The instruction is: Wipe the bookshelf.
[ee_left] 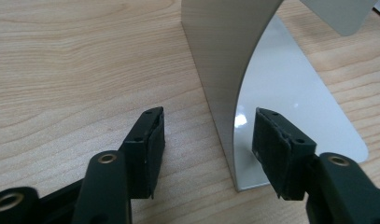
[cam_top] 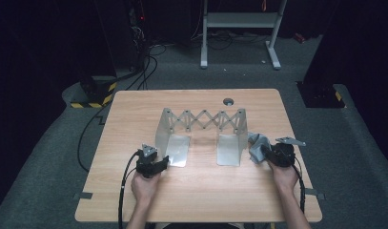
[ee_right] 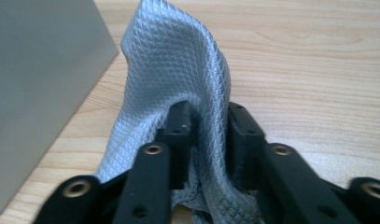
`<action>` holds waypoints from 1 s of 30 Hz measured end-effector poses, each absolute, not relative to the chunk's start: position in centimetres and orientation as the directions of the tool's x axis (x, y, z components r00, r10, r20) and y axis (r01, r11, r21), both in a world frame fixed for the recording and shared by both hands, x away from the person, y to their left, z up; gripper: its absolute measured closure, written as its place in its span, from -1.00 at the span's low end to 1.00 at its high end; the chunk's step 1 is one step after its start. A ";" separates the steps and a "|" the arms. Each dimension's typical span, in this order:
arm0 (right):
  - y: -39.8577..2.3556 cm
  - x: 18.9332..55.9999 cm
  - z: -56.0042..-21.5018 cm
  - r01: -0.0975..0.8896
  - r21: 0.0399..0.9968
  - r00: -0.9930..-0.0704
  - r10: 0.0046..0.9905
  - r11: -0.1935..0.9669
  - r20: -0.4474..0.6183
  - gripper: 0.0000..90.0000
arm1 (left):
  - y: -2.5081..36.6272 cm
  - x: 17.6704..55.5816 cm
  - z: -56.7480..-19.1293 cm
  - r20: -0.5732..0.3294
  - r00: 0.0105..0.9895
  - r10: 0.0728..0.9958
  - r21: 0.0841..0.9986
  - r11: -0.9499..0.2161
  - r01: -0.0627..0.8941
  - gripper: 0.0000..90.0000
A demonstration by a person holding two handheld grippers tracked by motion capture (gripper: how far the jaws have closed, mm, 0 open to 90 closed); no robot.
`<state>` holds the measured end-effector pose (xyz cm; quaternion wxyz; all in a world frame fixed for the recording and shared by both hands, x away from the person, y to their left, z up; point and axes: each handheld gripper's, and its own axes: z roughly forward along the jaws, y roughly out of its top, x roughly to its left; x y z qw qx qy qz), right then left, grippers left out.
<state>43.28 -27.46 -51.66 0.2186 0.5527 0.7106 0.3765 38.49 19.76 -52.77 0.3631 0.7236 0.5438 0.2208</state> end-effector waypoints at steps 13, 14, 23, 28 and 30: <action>-26.4 40.8 -48.6 0.468 0.873 -0.360 0.932 0.135 0.048 0.23 | 19.6 37.8 -52.3 -0.065 0.304 0.950 0.772 -0.145 0.619 -0.14; -26.1 40.7 -48.6 0.470 0.873 -0.373 0.926 0.130 0.063 0.25 | 19.6 37.6 -52.1 -0.063 0.309 0.949 0.778 -0.147 0.611 -0.14; -23.0 41.3 -50.4 0.514 0.840 -0.438 0.895 0.175 0.082 0.29 | 19.2 35.6 -50.1 -0.078 0.361 0.929 0.783 -0.167 0.599 -0.17; -22.0 41.5 -51.2 0.530 0.826 -0.442 0.894 0.190 0.078 0.36 | 18.5 34.3 -50.1 -0.098 0.408 0.908 0.768 -0.192 0.611 -0.16; -21.8 41.7 -51.7 0.544 0.815 -0.447 0.891 0.200 0.080 0.38 | 18.1 34.0 -50.1 -0.111 0.422 0.900 0.765 -0.193 0.614 -0.16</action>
